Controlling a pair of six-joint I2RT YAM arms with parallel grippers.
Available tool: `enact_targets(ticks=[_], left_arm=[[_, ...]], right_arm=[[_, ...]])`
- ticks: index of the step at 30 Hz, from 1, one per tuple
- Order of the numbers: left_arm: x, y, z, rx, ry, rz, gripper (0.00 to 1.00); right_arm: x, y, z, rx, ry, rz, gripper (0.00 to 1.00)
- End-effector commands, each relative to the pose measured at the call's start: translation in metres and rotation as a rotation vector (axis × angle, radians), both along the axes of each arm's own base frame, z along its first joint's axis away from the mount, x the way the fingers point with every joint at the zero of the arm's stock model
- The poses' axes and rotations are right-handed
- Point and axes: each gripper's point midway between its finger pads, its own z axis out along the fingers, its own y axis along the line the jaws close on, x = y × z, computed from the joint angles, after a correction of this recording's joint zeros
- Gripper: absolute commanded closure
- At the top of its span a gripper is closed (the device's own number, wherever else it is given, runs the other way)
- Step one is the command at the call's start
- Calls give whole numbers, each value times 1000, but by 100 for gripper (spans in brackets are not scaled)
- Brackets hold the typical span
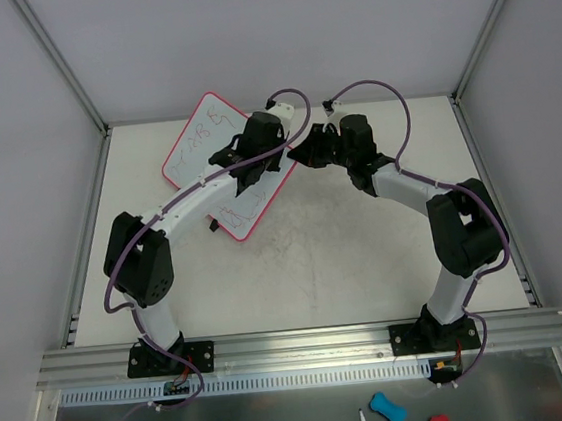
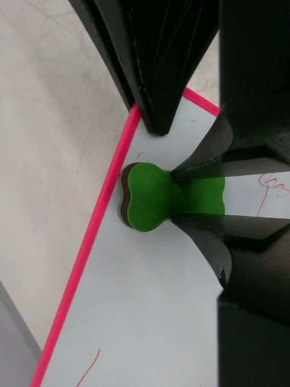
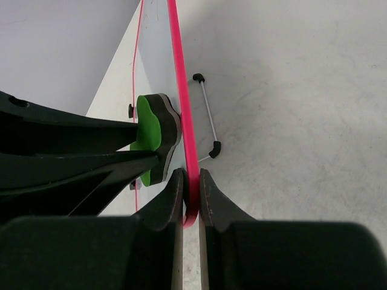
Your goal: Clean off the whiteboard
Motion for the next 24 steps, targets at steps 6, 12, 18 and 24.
enact_targets(ticks=[6,12,18,24], left_arm=[[-15,-27,-26,40,26,-113,100],[-23,-30,-24,20,28,-155,100],[-31,-31,-17,-12,19,-184,100],[-31,-30,-14,-32,15,-180,100]], right_arm=[[-42,43,10,12,-36,201,100],[-42,43,11,12,-40,201,100],[-41,43,12,12,-40,201,100],[-42,43,11,12,-38,203,100]])
